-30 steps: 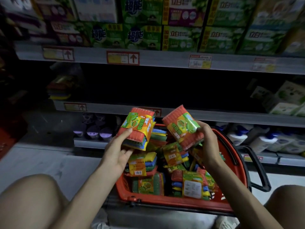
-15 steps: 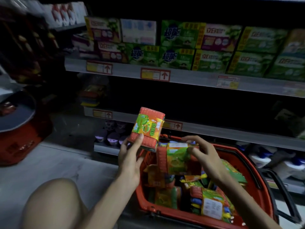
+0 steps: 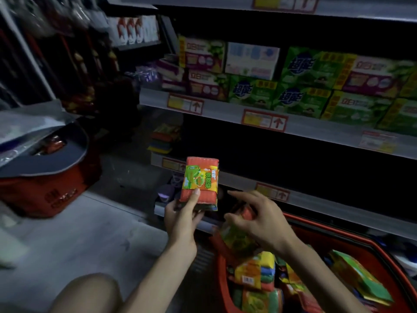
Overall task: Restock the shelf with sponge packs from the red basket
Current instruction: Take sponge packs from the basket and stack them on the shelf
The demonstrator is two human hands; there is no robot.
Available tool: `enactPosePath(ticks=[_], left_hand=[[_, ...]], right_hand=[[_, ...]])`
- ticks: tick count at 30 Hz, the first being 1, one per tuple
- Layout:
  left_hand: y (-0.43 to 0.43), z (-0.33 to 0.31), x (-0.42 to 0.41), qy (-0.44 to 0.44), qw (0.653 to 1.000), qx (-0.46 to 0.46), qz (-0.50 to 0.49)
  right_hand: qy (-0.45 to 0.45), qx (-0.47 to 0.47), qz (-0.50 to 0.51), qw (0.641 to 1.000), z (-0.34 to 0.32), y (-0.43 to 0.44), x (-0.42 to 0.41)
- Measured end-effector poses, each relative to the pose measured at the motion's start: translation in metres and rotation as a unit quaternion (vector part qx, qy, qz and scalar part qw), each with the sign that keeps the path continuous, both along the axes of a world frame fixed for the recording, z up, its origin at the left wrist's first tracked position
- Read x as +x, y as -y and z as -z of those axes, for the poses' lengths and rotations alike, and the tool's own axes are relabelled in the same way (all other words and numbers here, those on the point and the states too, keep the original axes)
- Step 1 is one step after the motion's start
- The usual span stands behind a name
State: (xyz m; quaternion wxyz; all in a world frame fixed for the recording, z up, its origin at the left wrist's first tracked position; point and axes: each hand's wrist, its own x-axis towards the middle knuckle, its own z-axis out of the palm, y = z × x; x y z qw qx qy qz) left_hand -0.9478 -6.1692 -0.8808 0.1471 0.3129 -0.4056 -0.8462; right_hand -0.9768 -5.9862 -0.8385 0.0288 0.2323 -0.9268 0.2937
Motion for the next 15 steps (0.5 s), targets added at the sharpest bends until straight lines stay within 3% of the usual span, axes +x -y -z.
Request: enactPosePath(ticks=[3,11,15], left_hand=[[0.021,0.001,-0.015,0.007,1.000,0.000,0.008],[0.066,-0.004,-0.074,0.006,0.990,-0.137,0.035],[0.087,0.003,-0.098,0.010,0.972,-0.229,0.043]], right_hand=[[0.033,0.012,-0.051,0.998,0.005,0.022,-0.008],[0.210,-0.208,-0.067,0.953,0.023,0.078,-0.036],[0.207,-0.241,-0.047,0.947,0.033,0.102,-0.054]])
